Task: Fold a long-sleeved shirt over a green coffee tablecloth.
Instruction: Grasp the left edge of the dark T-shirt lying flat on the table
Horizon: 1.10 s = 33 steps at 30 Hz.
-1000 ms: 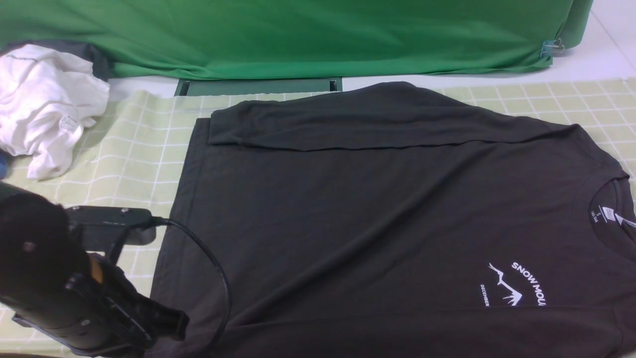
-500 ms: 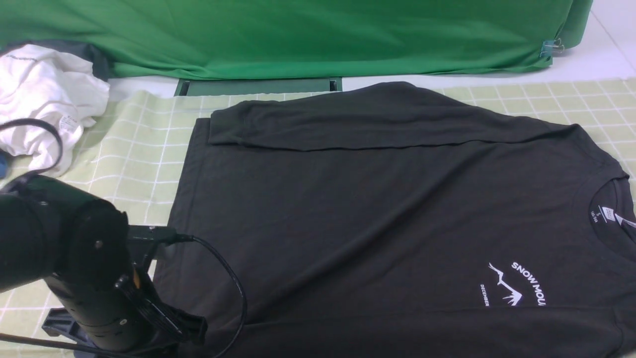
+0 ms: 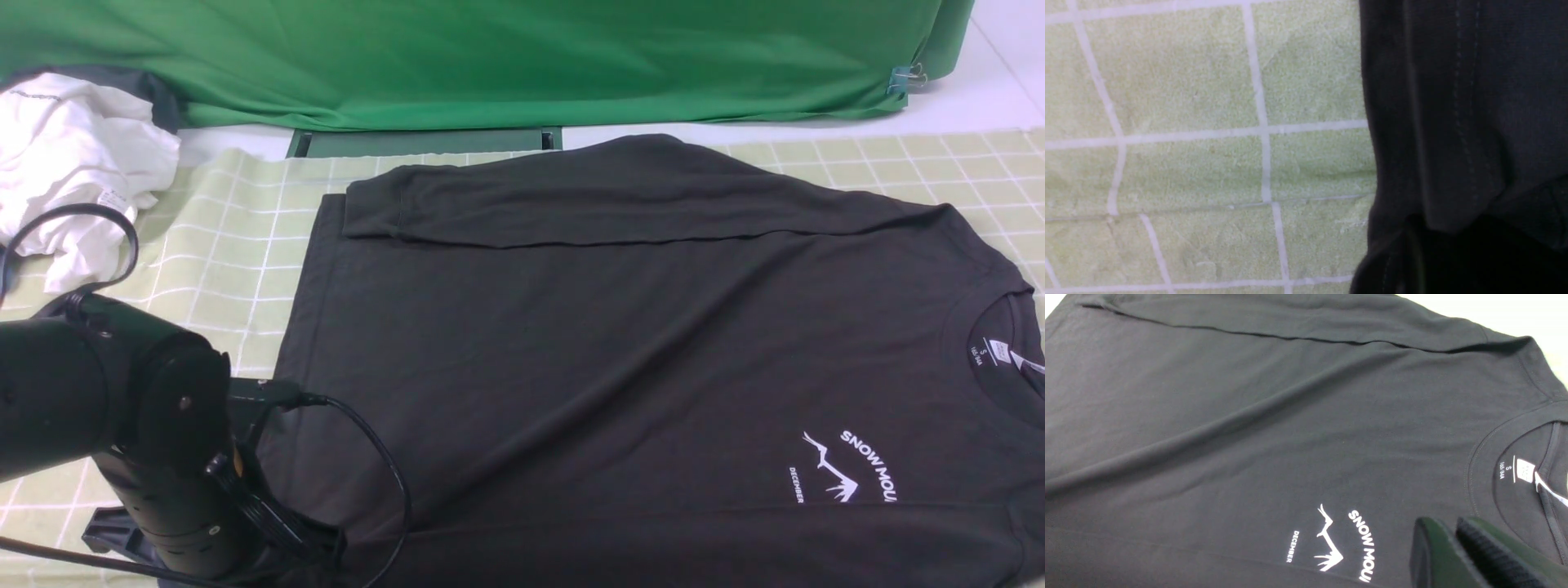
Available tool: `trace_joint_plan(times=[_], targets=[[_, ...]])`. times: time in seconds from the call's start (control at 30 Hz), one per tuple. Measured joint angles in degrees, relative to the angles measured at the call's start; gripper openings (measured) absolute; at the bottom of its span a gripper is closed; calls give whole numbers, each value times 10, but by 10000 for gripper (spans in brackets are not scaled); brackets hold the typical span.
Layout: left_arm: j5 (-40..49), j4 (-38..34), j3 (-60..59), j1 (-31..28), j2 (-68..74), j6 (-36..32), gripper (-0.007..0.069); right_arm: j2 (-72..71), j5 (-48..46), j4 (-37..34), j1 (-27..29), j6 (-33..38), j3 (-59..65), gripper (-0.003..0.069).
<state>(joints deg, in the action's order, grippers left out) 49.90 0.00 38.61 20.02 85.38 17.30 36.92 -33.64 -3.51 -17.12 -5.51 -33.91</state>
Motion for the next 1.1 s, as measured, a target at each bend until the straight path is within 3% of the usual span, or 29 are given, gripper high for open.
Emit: trace_joint_plan(times=[0.1,0.4,0.87,1.0,1.1], targets=[[2,-5,0,0,-1,-15,25,0,0,0,0,0,0,91],[51,-64,0,0,-118,-66,22,0,-1,0,0,0,0,103],[79,-6,-5,0,-180,-44,27,0,1,0,0,0,0,115],[70,-11,-6,0,-162,-44,64,0,1,0,0,0,0,122],[71,-12,-10,0,-140,-44,155,0,1,-1,0,0,0,123]])
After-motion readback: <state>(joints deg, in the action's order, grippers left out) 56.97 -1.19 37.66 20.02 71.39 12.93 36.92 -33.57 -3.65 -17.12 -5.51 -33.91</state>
